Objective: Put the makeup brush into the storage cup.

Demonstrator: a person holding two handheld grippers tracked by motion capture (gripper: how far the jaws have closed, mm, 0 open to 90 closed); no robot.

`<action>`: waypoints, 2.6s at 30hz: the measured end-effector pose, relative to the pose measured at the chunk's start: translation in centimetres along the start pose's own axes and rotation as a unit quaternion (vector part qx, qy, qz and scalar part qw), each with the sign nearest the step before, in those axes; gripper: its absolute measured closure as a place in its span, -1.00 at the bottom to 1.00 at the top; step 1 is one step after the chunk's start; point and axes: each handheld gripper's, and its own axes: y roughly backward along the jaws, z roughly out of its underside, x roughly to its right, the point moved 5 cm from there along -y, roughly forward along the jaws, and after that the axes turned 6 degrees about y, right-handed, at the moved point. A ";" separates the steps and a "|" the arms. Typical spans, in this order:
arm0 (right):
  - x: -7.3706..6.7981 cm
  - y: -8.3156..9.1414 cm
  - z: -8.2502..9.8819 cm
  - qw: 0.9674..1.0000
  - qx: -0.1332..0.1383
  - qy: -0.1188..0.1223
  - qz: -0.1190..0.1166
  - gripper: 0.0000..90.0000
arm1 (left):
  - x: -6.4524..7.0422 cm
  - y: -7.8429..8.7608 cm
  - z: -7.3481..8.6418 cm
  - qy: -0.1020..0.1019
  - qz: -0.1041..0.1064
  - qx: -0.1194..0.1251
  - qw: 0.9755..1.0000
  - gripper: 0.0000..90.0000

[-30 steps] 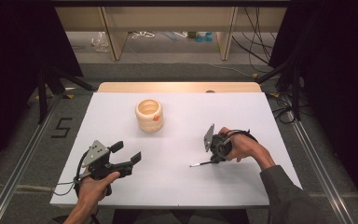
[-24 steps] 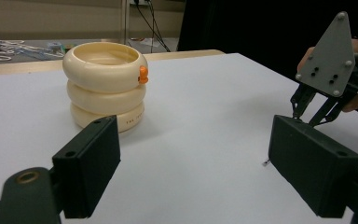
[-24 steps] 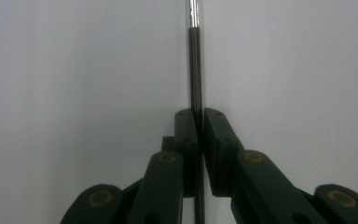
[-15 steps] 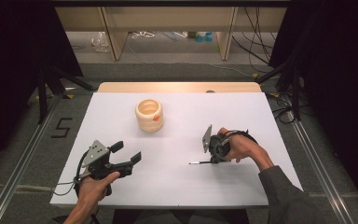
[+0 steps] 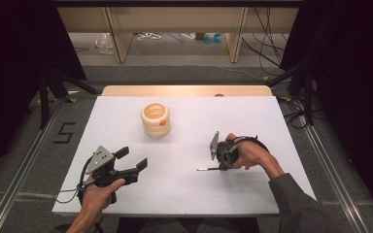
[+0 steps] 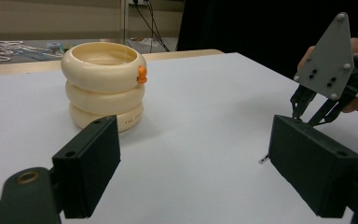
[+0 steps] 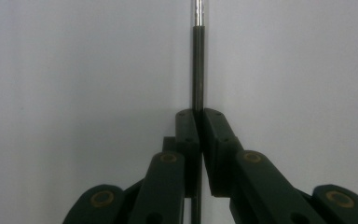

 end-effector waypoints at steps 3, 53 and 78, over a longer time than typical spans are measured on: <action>0.1 0.1 0.1 1.000 0.006 -0.006 -0.003 0.90 | 0.0 0.1 0.0 0.000 0.000 0.001 1.000 -0.65; 4.1 6.3 -0.9 0.874 0.423 -0.205 0.125 0.90 | -0.1 0.0 -0.1 0.000 -0.002 0.001 1.000 -0.65; 4.8 7.1 -1.9 0.836 0.481 -0.210 0.158 0.90 | -0.1 0.0 0.0 0.002 -0.003 0.001 1.000 -0.65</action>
